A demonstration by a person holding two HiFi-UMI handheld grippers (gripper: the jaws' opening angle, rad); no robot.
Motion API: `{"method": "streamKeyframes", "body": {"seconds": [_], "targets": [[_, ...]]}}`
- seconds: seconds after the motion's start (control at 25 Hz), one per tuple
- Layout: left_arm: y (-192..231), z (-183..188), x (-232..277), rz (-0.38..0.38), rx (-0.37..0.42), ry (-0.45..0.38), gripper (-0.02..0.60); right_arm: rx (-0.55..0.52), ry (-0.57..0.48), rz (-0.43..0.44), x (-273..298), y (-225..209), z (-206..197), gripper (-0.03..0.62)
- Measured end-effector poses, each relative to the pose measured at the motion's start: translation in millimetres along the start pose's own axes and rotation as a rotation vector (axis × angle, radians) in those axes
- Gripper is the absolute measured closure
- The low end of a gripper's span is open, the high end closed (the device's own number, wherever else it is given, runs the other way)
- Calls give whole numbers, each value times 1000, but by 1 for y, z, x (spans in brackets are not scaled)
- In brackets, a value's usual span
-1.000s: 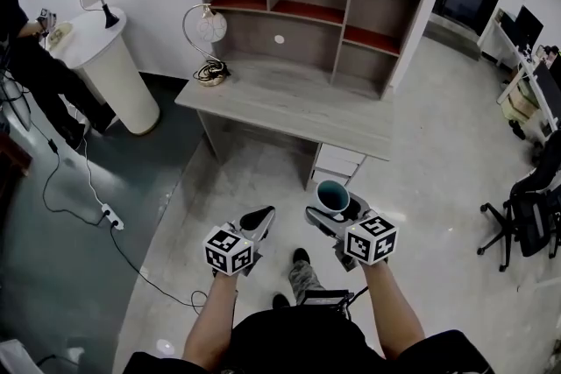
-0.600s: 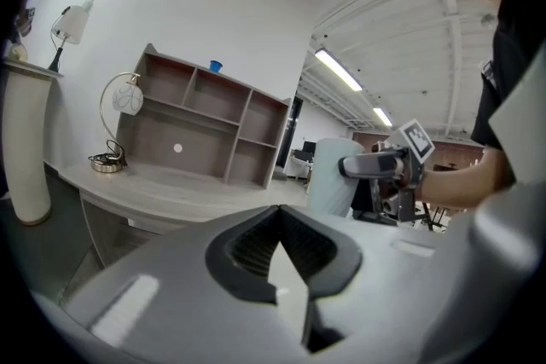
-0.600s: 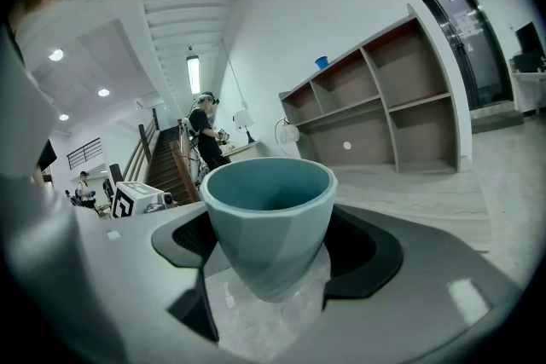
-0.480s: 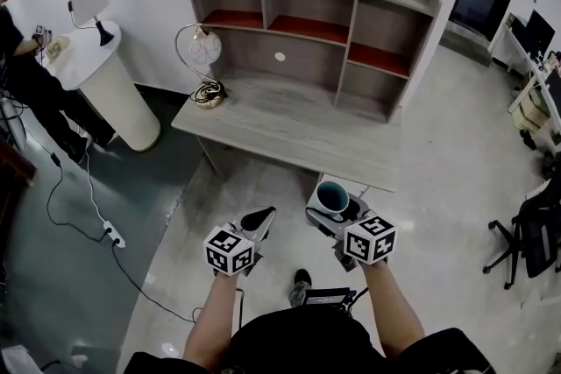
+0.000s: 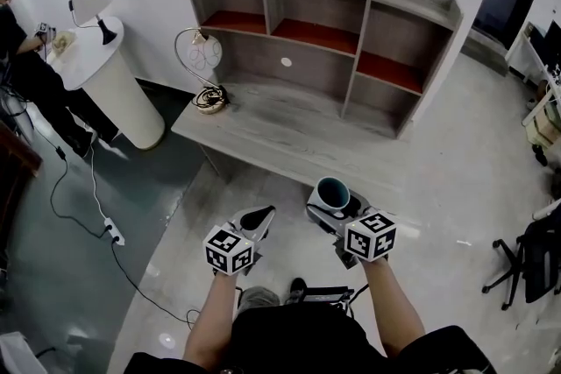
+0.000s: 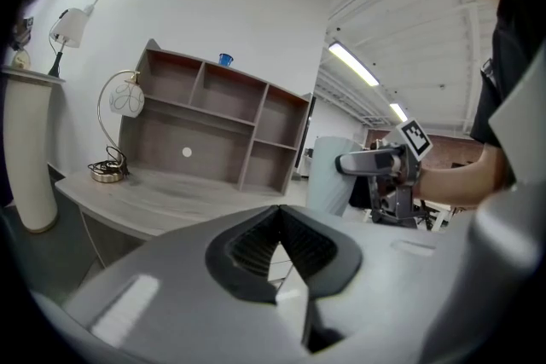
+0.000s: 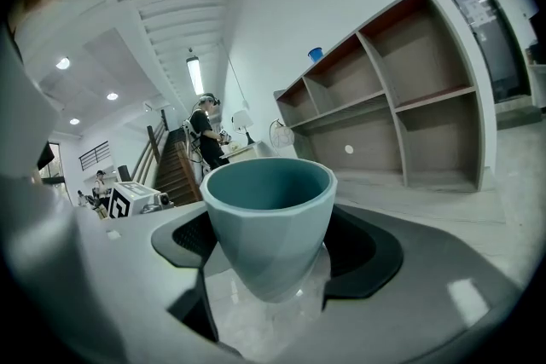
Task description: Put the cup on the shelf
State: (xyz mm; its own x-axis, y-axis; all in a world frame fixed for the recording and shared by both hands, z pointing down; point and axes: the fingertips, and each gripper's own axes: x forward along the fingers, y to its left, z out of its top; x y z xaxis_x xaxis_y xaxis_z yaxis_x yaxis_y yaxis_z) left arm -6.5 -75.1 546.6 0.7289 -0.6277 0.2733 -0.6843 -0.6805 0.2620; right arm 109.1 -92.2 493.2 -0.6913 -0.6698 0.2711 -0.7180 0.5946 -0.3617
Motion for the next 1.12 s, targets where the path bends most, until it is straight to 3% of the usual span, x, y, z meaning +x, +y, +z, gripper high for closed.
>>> {"method": "streamKeyframes", "body": {"seconds": [0.32, 0.6, 0.84, 1.12], "targets": [[22, -2, 18, 26, -31, 9, 581, 11, 27, 25, 23, -18, 3, 207], [55, 11, 45, 4, -32, -6, 581, 4, 23, -2, 50, -40, 16, 207], [97, 33, 66, -15, -6, -19, 581, 5, 17, -35, 89, -57, 37, 207], [176, 73, 77, -2, 2, -40, 581, 20, 6, -91, 146, -67, 64, 207]]}}
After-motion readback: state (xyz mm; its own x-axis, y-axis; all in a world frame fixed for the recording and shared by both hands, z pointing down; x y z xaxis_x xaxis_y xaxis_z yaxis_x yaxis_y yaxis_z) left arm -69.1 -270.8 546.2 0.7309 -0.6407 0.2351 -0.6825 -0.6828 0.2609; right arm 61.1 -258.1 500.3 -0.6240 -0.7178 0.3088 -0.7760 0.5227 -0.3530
